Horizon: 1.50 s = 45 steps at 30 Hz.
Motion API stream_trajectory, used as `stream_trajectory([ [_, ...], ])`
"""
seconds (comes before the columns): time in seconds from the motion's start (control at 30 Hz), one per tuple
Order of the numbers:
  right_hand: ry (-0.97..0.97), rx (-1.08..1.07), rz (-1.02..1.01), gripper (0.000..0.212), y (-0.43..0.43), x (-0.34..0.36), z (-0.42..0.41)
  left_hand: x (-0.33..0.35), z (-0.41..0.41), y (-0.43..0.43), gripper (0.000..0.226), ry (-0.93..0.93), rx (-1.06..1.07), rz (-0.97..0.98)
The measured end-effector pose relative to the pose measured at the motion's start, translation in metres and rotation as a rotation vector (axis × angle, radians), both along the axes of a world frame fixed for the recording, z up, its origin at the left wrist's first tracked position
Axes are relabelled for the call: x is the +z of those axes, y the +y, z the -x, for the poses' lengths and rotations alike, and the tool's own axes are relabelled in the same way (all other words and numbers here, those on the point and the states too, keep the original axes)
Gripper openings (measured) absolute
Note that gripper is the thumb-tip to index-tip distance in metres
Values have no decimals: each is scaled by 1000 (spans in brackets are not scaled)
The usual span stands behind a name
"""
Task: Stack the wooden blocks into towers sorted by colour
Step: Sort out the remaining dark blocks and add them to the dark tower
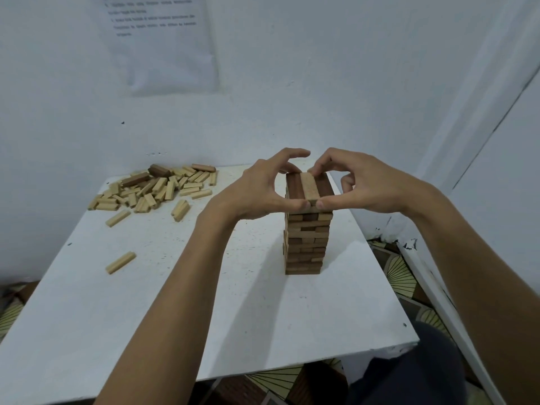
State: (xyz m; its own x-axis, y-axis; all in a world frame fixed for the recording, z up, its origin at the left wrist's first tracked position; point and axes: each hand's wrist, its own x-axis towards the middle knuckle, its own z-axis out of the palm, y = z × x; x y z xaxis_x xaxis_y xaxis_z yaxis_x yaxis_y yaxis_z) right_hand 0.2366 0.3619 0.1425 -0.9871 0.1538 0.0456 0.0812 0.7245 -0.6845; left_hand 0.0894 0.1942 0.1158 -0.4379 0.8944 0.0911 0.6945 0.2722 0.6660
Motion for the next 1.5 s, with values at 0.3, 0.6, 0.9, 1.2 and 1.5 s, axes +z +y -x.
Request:
stream_trajectory([
  [0.3,15,-15,-74,47,2,-4,-1,-2,-1,-1,91,-27,1,-5],
  [0.6,200,-193,-404,47,-20,23,-9,3,0,-28,78,42,57,-96],
  [0.9,307,-104,-295,30,-109,22,44,-2,34,-102,46,78,215,-166],
  [1.2,187,-42,-168,31,-145,-42,166,-40,114,-161,30,130,399,-129],
  [1.5,104,-136,-261,33,-122,-110,306,-100,242,-171,24,226,620,-23],
])
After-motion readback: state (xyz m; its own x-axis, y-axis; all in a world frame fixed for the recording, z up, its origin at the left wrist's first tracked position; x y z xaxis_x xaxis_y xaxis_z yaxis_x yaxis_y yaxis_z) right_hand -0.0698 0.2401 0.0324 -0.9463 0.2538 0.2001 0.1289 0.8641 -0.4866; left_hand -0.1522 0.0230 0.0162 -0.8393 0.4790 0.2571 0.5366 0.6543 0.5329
